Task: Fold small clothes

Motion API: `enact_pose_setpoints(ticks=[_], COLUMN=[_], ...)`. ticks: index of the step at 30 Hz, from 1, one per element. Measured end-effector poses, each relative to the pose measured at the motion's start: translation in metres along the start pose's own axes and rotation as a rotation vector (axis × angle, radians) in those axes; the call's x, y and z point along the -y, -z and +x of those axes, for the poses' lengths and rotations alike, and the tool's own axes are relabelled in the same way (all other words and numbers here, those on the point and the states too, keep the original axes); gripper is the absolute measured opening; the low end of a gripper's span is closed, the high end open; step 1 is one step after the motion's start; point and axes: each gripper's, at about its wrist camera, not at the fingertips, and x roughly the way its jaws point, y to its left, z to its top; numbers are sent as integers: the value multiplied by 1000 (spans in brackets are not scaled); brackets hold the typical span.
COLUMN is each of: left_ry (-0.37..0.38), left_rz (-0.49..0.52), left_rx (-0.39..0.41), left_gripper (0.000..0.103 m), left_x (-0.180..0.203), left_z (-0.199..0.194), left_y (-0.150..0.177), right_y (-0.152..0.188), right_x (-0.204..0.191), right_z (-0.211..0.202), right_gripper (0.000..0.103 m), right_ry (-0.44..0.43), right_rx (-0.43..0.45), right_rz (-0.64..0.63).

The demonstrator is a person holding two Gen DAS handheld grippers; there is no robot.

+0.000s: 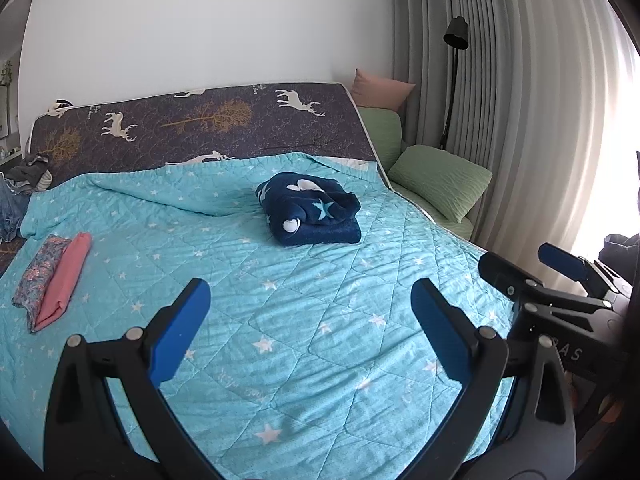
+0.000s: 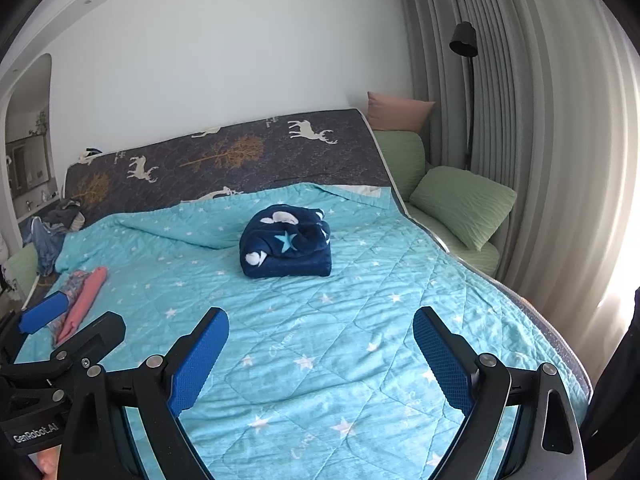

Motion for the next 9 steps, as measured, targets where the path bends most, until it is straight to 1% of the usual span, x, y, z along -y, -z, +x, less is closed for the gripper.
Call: enact_pose_setpoints(ticks=[9], left_ry=[-10], left_rz=[9], left_rx=[-4], left_gripper=[100], left_x=[1], left_z=[-1], left_y=[0], right_y=[3], right_x=[1], right_z=[-2], right_gripper=[95], right_ry=[0], right_rx=[-2], right_rz=[8])
